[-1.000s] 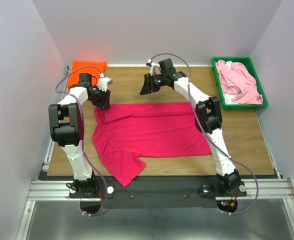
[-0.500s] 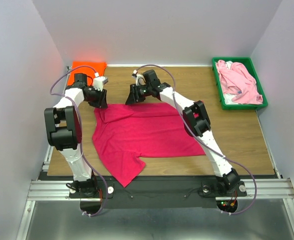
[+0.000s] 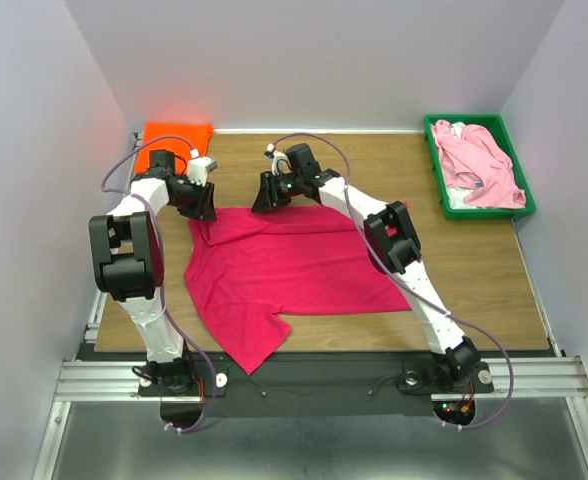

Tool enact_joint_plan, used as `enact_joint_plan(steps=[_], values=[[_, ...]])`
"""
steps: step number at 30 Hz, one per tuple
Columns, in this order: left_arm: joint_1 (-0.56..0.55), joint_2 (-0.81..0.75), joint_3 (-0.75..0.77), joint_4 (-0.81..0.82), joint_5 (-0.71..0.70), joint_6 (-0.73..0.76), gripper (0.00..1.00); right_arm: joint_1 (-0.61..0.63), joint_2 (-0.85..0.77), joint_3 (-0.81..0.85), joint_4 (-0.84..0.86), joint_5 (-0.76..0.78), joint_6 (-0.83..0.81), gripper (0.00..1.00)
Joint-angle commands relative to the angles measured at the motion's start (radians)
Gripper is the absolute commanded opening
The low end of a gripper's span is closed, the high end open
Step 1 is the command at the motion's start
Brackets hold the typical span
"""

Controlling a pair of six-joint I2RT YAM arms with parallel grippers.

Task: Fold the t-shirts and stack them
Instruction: Fold the tshirt

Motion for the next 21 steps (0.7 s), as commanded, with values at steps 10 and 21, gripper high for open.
enact_joint_plan(steps=[10,21], values=[[0.005,0.001,0.008,0.030,0.028,-0.020,0.45,0.001,-0.137,-0.081,0.035,0.126,-0.116,0.44],[0.003,0.046,0.045,0.040,-0.003,-0.044,0.45,0.001,-0.082,-0.035,0.035,0.103,-0.081,0.46]])
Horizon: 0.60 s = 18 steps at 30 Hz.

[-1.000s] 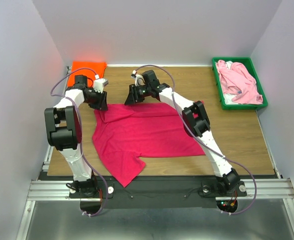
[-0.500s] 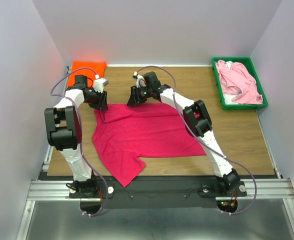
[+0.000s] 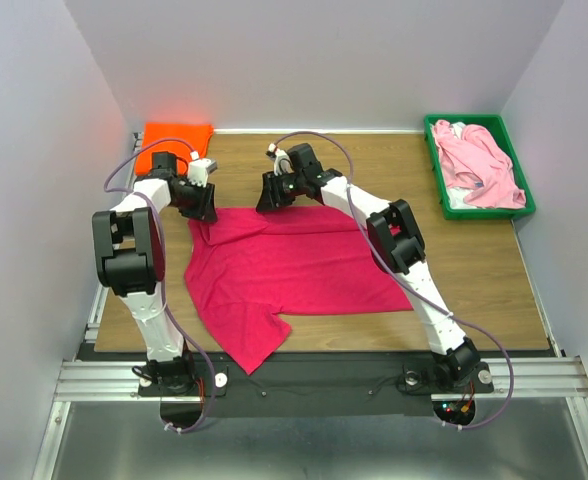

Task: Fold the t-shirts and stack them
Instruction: Fold the tshirt

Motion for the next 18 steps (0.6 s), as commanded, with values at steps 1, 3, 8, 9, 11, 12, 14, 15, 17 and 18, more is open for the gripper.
enact_joint_plan(steps=[1,3,8,9,11,12,14,15,17,18], values=[[0.003,0.011,0.044,0.003,0.003,-0.012,0.44,0.001,-0.020,0.043,0.032,-0.011,0.008,0.46],[0.003,0.016,0.047,0.003,0.007,-0.012,0.42,0.001,-0.012,0.051,0.032,-0.021,0.014,0.45],[0.005,0.016,0.053,0.000,0.040,-0.010,0.35,0.003,0.005,0.074,0.032,-0.075,0.037,0.41],[0.003,0.014,0.058,-0.003,0.050,-0.010,0.33,0.003,0.009,0.077,0.032,-0.081,0.042,0.40],[0.003,0.010,0.061,-0.003,0.063,-0.007,0.26,0.004,0.012,0.083,0.032,-0.107,0.043,0.36],[0.003,0.007,0.062,-0.004,0.064,-0.006,0.25,0.006,0.014,0.083,0.031,-0.115,0.043,0.34],[0.003,0.005,0.062,-0.006,0.064,-0.004,0.22,0.006,0.014,0.082,0.032,-0.117,0.040,0.33],[0.003,0.005,0.064,-0.007,0.063,-0.002,0.20,0.006,0.009,0.079,0.031,-0.104,0.042,0.33],[0.005,0.003,0.064,-0.007,0.064,-0.001,0.17,0.007,0.005,0.063,0.031,-0.089,0.034,0.34],[0.003,0.005,0.064,-0.009,0.066,0.001,0.15,0.006,0.000,0.062,0.031,-0.080,0.033,0.38]])
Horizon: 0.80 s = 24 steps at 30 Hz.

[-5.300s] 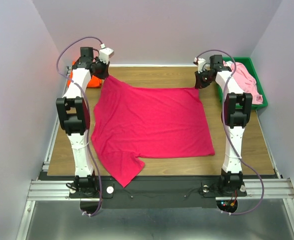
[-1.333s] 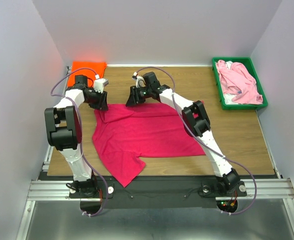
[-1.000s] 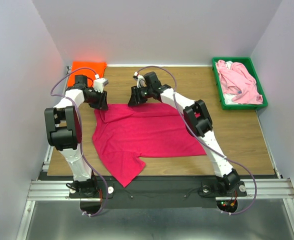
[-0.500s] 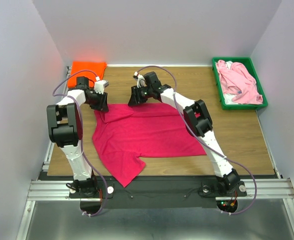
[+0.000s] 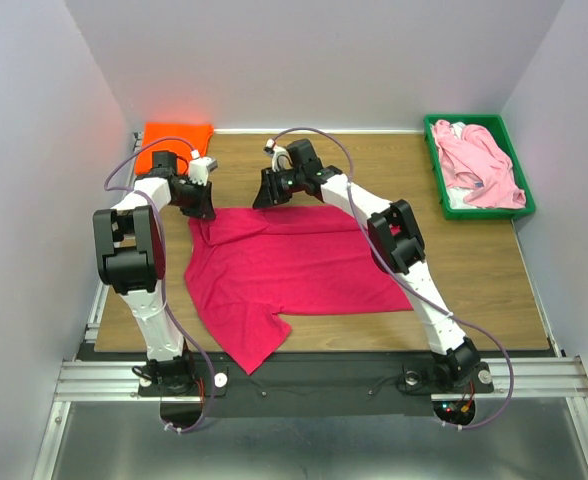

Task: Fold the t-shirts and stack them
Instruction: Fold the tshirt

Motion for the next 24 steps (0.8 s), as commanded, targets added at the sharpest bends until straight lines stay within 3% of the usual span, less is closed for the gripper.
enact_joint_plan(steps=[1,6,24], values=[[0.003,-0.024,0.042,-0.005,0.032,0.006,0.15,0.006,-0.004,0.019,0.033,0.018,0.001,0.40],[0.003,-0.018,0.049,-0.005,0.035,0.006,0.00,0.003,-0.005,0.016,0.032,0.069,-0.002,0.44],[0.003,-0.020,0.062,-0.016,0.043,0.010,0.00,0.029,0.012,-0.035,0.030,0.101,-0.024,0.44]])
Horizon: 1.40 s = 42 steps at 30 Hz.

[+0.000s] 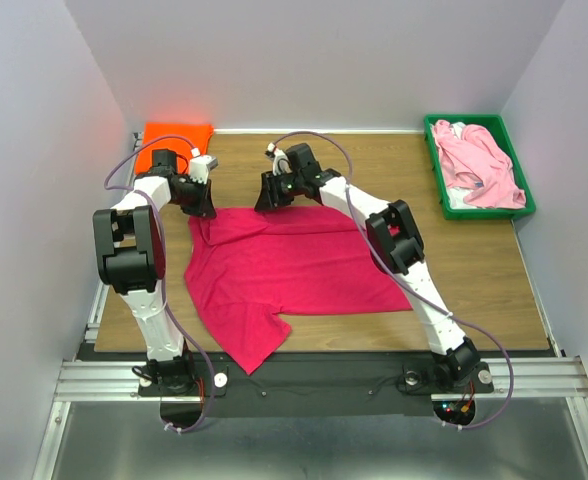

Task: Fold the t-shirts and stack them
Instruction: Fold the tshirt

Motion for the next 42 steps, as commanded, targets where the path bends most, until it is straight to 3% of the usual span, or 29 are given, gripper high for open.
enact_joint_plan(steps=[1,12,23,36,38,41,42], values=[[0.003,-0.020,0.052,-0.013,0.023,0.006,0.00,0.025,0.011,-0.013,0.029,0.006,-0.019,0.44],[0.003,-0.023,0.062,-0.022,0.030,0.011,0.00,0.031,-0.032,-0.017,0.031,-0.017,-0.020,0.38],[0.003,-0.116,0.026,-0.059,0.031,0.075,0.00,0.031,-0.145,-0.074,0.031,-0.040,-0.048,0.14],[0.005,-0.238,-0.108,-0.118,0.022,0.234,0.00,0.040,-0.231,-0.226,0.031,-0.140,-0.049,0.19],[0.003,-0.253,-0.123,-0.116,0.016,0.242,0.00,0.045,-0.249,-0.251,0.031,-0.146,-0.052,0.26],[0.003,-0.259,-0.148,-0.117,0.020,0.261,0.00,0.051,-0.257,-0.284,0.031,-0.155,-0.058,0.18],[0.005,-0.265,-0.160,-0.119,0.026,0.276,0.00,0.052,-0.262,-0.297,0.032,-0.164,-0.065,0.11]])
